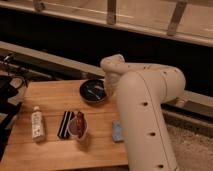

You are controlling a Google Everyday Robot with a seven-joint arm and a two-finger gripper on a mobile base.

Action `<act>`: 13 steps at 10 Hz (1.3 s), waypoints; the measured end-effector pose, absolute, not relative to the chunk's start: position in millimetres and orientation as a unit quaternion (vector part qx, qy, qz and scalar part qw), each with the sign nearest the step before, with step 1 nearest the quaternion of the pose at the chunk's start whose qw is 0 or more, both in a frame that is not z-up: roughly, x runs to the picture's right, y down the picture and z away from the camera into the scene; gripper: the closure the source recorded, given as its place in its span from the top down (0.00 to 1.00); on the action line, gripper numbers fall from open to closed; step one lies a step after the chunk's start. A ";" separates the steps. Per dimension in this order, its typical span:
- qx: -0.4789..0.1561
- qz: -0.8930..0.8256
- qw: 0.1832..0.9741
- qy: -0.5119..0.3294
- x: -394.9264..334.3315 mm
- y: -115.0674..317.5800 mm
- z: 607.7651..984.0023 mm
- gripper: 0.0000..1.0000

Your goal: Push the ceramic bowl across the table

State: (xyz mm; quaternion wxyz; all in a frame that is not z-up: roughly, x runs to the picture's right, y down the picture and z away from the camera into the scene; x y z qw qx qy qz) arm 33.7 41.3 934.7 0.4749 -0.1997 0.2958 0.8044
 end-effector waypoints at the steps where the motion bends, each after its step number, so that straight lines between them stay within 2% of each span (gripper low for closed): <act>1: -0.200 0.803 0.476 0.297 32.7 40.7 935.3 0.05; 13: -0.206 0.783 0.494 0.316 -7.8 34.9 941.7 0.05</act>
